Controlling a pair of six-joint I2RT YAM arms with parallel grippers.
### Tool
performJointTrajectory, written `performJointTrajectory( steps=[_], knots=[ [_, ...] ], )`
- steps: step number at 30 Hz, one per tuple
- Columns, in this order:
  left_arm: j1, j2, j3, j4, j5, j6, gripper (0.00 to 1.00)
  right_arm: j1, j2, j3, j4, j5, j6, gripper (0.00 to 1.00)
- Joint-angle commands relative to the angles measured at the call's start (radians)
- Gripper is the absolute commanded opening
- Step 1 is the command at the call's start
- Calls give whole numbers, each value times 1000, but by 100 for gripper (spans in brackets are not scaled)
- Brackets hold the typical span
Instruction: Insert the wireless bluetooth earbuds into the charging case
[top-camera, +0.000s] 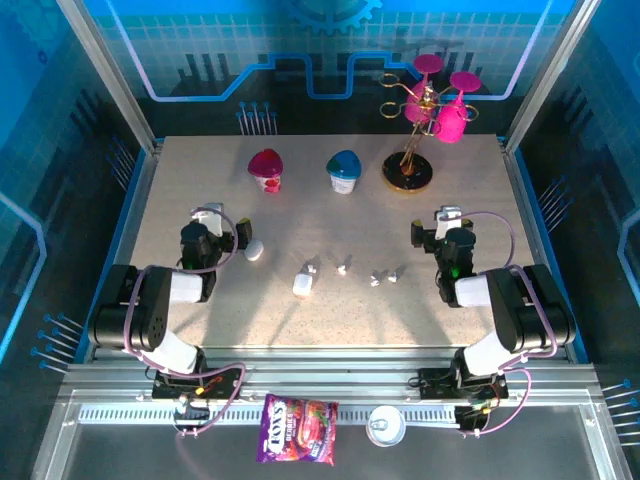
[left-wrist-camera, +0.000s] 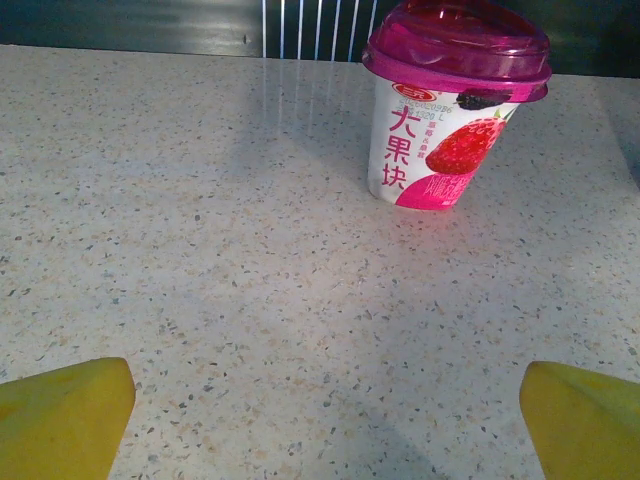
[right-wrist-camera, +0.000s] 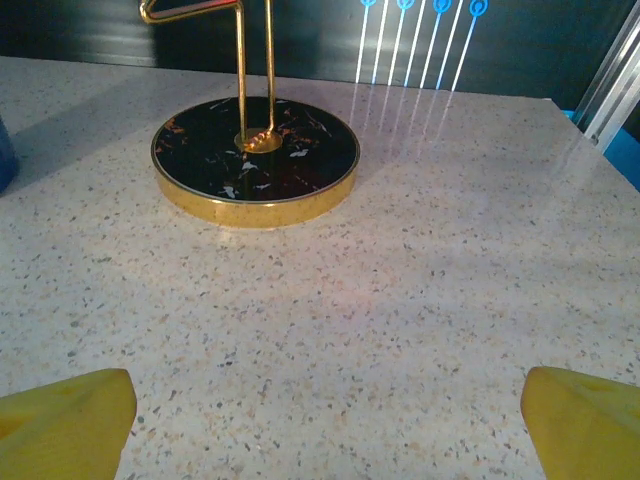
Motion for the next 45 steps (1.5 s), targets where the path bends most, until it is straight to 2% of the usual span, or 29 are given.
performJointTrajectory(
  steps=[1,23,29,32,39,45],
  knots=[
    [3,5,1,0,16,-2,99,15,8,18,-9,27,-6,100],
    [3,3,2,1,15,-2,99,13,8,20,-14,25,-5,100],
    [-10,-46,-2,-30,-35,-5,99,13,-4,17,-17,8,-12,100],
    [-20,-122,-5,-97,-52,0,99,24,-51,26,-72,4,-27,100],
    [-83,-342,28,-380,-93,-4,99,69,-235,82,-305,24,-62,100],
    [-154,-479,115,-656,-59,-56,99,134,-352,194,-641,-95,67,100]
  ],
)
